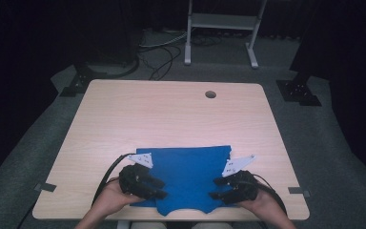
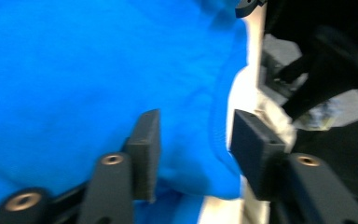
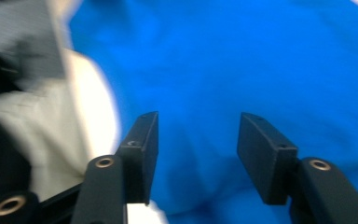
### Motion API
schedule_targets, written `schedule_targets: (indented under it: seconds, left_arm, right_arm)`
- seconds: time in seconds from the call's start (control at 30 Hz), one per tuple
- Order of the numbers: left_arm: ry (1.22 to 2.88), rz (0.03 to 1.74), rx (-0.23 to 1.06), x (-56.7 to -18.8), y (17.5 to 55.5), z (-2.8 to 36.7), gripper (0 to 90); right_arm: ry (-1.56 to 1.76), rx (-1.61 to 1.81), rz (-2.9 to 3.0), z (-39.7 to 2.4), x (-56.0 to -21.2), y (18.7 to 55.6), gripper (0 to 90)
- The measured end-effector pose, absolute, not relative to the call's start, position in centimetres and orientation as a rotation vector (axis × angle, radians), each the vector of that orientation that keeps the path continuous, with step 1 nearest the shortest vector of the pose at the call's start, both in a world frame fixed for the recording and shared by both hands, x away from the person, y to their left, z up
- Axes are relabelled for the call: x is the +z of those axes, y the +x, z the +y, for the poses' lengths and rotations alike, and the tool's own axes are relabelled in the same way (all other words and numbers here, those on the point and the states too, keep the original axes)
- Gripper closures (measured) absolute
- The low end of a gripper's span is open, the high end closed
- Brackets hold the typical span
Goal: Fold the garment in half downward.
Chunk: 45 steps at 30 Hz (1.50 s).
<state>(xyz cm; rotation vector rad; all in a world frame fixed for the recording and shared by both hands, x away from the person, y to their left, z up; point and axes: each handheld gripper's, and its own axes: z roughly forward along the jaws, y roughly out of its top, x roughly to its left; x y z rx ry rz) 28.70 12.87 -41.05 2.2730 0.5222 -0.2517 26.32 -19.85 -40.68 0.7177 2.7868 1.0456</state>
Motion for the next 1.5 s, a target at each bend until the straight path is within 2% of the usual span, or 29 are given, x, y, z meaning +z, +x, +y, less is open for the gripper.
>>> schedule_targets:
  seconds: [0.1, 0.23, 0.4, 0.57, 0.87, 0.97, 1.2, 1.37, 1.5]
  left_arm:
    - [2.321, 0.53, -0.208, -41.8, 28.6, 12.8, 45.2]
    - [2.359, 0.521, -0.149, -42.3, 28.5, 12.9, 41.7]
    - [2.358, 0.526, -0.067, -42.1, 28.6, 13.4, 30.4]
    - [2.285, 0.61, 0.016, -41.9, 29.7, 14.7, 21.5]
    - [2.303, 0.718, 0.167, -42.5, 32.7, 15.8, 21.3]
    - [2.276, 0.741, 0.169, -42.8, 33.4, 16.3, 21.4]
    - [2.3, 0.742, 0.262, -42.7, 33.4, 16.2, 21.4]
    - [2.265, 0.707, 0.281, -42.3, 33.4, 15.8, 20.0]
    - [2.258, 0.664, 0.27, -41.7, 34.1, 14.3, 19.6]
  right_arm:
    - [0.719, 0.998, 2.777, -20.1, -41.9, 26.3, 42.4]
    - [0.694, 1.01, 2.757, -20.5, -42.9, 25.8, 40.8]
    - [0.665, 0.994, 2.786, -20.6, -42.6, 25.8, 34.4]
    - [0.708, 1.006, 2.702, -20.7, -41.4, 27.3, 30.2]
    - [0.878, 0.971, 2.618, -19.6, -41.6, 31.7, 30.3]
    - [0.877, 0.934, 2.633, -19.5, -42.3, 31.8, 30.2]
    - [0.826, 0.955, 2.639, -20.4, -43.1, 30.9, 29.2]
    - [0.813, 0.965, 2.619, -20.8, -41.8, 31.0, 28.0]
    - [0.876, 0.987, 2.563, -20.1, -40.9, 32.5, 26.3]
